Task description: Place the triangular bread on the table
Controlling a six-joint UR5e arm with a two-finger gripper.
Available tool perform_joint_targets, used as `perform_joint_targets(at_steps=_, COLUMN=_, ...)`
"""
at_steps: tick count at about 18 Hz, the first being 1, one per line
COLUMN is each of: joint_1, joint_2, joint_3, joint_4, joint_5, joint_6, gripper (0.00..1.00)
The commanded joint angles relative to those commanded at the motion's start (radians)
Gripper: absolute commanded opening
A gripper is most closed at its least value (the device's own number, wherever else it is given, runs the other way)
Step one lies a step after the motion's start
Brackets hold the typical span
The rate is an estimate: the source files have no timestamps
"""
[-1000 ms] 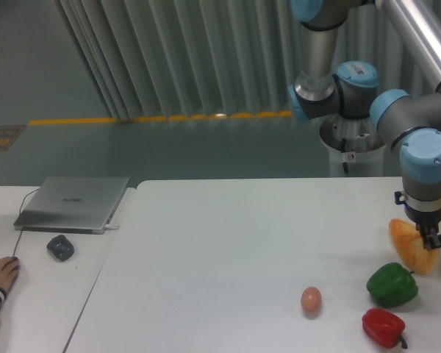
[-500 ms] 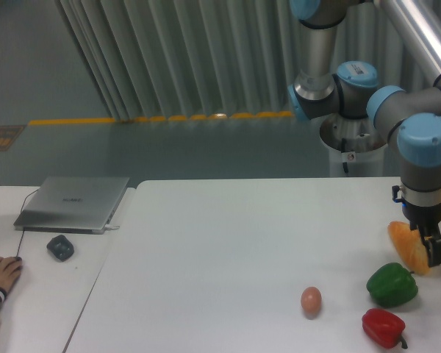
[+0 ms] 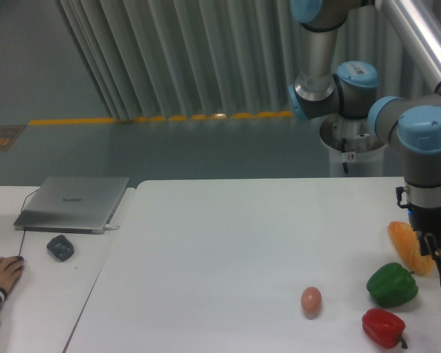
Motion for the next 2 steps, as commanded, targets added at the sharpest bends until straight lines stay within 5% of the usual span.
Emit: perform_joint_targets(at_steps=2, joint_1=0.0, joint_2=0.003, joint_3=-0.002, joint_4=-0.002, joint_5=-0.008, joint_6=-0.002, gripper=1.0)
